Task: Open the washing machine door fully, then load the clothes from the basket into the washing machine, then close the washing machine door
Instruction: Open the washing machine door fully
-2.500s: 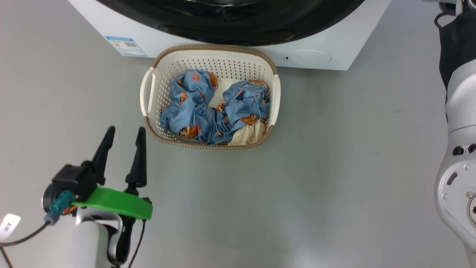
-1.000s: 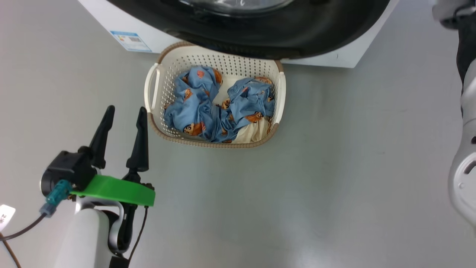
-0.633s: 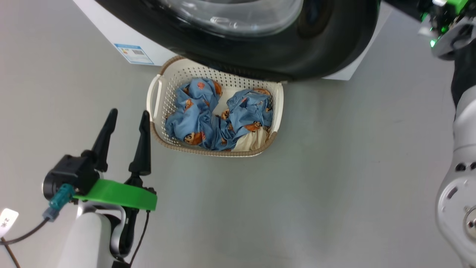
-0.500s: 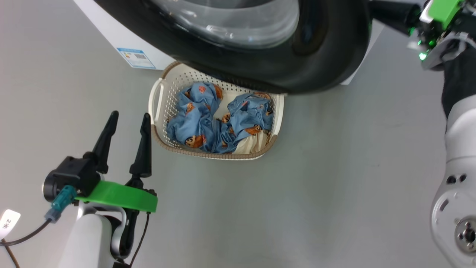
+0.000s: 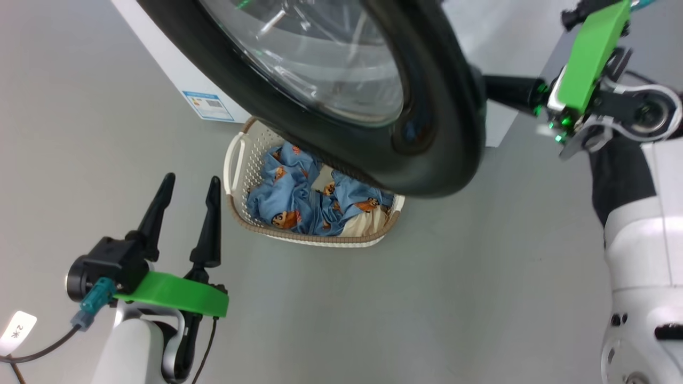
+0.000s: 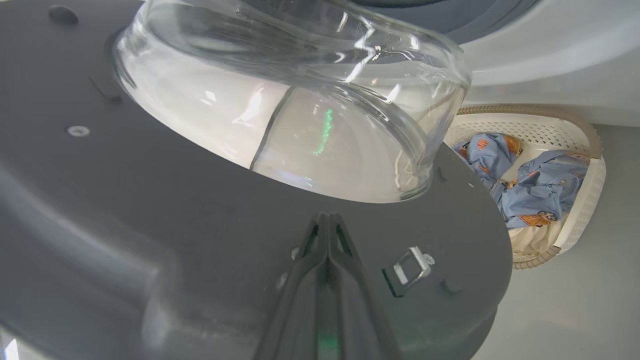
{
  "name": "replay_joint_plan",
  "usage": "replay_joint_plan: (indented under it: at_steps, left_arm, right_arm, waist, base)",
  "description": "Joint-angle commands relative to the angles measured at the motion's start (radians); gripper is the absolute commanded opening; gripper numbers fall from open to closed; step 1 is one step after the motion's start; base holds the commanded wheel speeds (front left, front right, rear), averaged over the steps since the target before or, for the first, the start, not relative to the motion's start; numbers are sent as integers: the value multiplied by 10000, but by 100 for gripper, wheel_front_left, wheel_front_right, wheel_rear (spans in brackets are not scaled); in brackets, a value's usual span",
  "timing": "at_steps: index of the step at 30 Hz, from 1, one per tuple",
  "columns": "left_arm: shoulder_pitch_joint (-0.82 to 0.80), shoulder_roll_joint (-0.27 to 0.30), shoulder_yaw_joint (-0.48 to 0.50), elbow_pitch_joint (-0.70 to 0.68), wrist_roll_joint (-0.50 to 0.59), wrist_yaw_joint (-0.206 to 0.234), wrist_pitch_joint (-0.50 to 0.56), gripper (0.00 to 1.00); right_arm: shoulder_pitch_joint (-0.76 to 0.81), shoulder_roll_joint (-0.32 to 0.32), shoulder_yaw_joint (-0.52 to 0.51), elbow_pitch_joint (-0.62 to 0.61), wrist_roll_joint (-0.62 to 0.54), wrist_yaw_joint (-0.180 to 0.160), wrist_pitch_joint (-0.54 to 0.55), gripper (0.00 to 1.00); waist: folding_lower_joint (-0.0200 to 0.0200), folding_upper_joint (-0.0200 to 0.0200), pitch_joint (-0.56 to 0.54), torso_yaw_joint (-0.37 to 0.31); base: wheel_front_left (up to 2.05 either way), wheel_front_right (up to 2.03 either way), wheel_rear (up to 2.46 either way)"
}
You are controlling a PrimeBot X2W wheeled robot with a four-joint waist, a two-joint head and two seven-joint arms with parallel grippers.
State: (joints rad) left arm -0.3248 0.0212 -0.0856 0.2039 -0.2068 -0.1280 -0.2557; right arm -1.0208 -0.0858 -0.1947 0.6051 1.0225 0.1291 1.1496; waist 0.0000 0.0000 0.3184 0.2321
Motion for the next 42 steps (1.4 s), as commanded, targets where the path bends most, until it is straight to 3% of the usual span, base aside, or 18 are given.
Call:
replay_joint_plan:
  at_steps: [1, 15, 42]
  left_arm:
    - [107, 290, 302, -298, 103, -12, -61, 100]
    - [243, 290, -171, -469, 218, -25, -61, 100]
    - [208, 307, -484, -448, 112, -26, -61, 100]
  right_arm:
    - [76, 355, 337, -382, 192, 16, -5, 0]
    - [1267, 355, 2404, -925, 2037, 16, -878, 0]
    - [1988, 356, 6070, -850, 4287, 16, -2338, 0]
  waist:
    - [0, 0, -91, 55]
    - [0, 0, -344, 315]
    - [0, 0, -367, 547]
  base:
    - [0, 0, 0]
    - [0, 0, 0]
    - [0, 0, 0]
